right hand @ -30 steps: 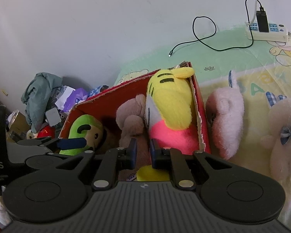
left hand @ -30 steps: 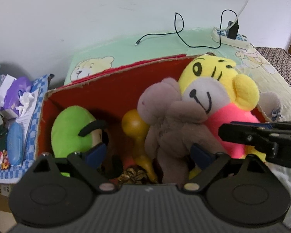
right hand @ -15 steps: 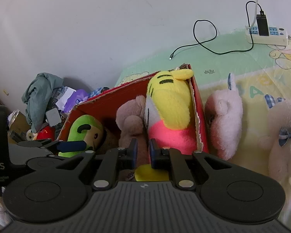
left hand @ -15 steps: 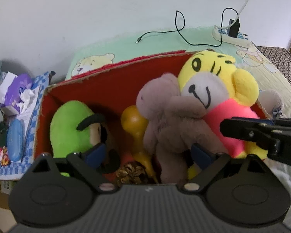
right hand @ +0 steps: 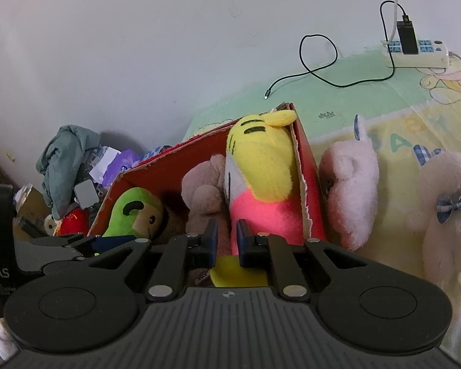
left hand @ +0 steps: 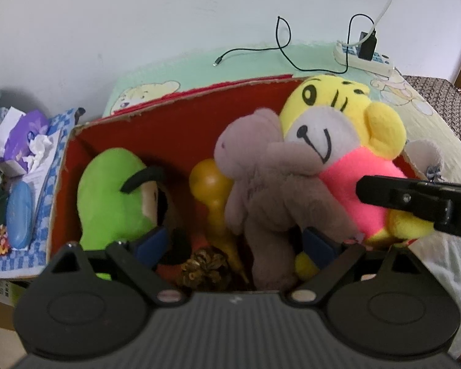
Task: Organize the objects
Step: 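Move the right gripper to the white bunny with the blue bow, then grasp the white bunny with the right gripper and lift it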
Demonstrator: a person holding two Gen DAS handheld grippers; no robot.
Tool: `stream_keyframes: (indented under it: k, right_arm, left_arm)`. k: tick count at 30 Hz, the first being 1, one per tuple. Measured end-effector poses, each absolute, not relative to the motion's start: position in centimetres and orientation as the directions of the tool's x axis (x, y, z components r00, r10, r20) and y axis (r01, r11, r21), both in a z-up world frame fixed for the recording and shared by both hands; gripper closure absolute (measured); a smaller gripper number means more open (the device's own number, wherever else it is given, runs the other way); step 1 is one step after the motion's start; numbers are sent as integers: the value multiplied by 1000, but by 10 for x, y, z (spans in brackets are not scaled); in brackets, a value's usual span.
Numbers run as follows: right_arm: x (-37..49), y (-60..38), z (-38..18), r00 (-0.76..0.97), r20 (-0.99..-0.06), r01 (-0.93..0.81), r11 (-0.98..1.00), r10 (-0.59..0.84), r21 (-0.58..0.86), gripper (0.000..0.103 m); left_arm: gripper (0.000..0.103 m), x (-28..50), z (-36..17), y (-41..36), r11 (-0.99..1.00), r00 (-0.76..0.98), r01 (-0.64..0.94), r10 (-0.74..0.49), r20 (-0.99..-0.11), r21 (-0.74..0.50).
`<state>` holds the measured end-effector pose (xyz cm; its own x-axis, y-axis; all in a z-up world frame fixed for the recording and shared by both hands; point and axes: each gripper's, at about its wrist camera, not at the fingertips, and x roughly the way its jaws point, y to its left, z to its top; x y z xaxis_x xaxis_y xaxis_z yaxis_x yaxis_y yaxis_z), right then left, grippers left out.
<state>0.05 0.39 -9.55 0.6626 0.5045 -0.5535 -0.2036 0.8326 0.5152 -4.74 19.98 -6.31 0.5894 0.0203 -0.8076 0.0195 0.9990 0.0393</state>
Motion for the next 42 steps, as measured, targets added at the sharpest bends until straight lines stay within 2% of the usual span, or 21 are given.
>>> stream_keyframes:
  k: [7, 11, 19, 23, 26, 30, 34, 37, 39, 42]
  right_arm:
    - [-17, -25, -80, 710, -454, -217, 781, 538, 586, 85]
    - [-30, -58, -72, 759, -436, -167, 792, 484, 587, 83]
    - [-42, -134, -100, 780, -544, 71, 820, 309, 568, 82]
    - [-43, -162, -120, 751, -598, 150, 810, 280, 567, 79]
    - [-41, -178, -131, 733, -617, 167, 804, 286, 570, 77]
    - [-36, -195, -140, 705, -626, 143, 798, 333, 586, 70]
    - [-27, -212, -145, 685, -629, 116, 797, 367, 592, 64]
    - [-19, -226, -150, 665, -627, 100, 784, 406, 613, 59]
    - [-13, -234, -153, 653, -623, 92, 772, 430, 629, 53]
    - [0, -239, -159, 625, -621, 63, 762, 473, 645, 50]
  left_arm:
    - [12, -58, -45, 204, 1000, 619, 7, 9, -786, 17]
    - [12, -64, -26, 196, 1000, 660, 32, -20, -751, 1]
    - [12, -71, 0, 148, 983, 707, 178, -161, -689, -47]
    - [12, -73, 1, 107, 957, 698, 283, -248, -672, -59]
    - [16, -73, -4, 69, 934, 672, 354, -294, -680, -54]
    - [17, -69, -16, 24, 911, 632, 407, -331, -701, -63]
    - [17, -57, -34, -4, 903, 589, 419, -354, -726, -100]
    - [10, -50, -53, -23, 905, 582, 413, -347, -735, -100]
    - [10, -41, -68, -32, 910, 566, 400, -342, -750, -113]
    - [14, -27, -90, -39, 921, 537, 363, -332, -776, -143]
